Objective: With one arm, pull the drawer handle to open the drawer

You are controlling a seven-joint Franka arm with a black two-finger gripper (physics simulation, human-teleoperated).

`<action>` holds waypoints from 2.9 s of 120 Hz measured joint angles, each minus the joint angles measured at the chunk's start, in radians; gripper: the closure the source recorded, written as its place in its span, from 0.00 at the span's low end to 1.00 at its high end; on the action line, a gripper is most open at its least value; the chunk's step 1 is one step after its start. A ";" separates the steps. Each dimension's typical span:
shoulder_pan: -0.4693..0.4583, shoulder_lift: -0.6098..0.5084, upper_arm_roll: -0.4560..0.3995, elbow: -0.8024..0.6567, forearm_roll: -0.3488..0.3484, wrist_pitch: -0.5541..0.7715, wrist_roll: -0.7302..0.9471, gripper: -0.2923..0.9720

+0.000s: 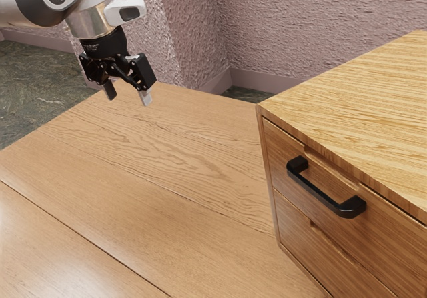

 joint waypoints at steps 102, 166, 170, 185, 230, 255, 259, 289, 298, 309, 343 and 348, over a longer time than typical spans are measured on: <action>-0.019 -0.138 0.007 0.149 -0.010 -0.030 0.018 0.23; -0.055 -0.413 -0.136 -0.325 0.018 0.073 0.025 0.23; -0.058 -0.458 -0.163 -0.392 0.018 0.071 0.026 0.23; -0.068 -0.635 -0.168 -0.685 0.009 0.072 0.020 0.23; -0.096 -0.665 -0.156 -0.769 0.003 0.201 0.239 0.23; -0.099 -0.654 -0.184 -0.744 0.003 0.253 0.404 0.23; -0.100 -0.654 -0.202 -0.738 0.005 0.258 0.431 0.23; -0.162 -0.666 -0.302 -0.787 0.041 0.410 0.721 0.23; -0.230 -0.682 -0.283 -0.807 0.046 0.457 0.817 0.23; -0.304 -0.690 -0.257 -0.824 0.048 0.491 0.921 0.23; -0.404 -0.733 -0.225 -0.886 0.041 0.510 1.053 0.23; -0.421 -0.733 -0.218 -0.887 0.035 0.512 1.055 0.23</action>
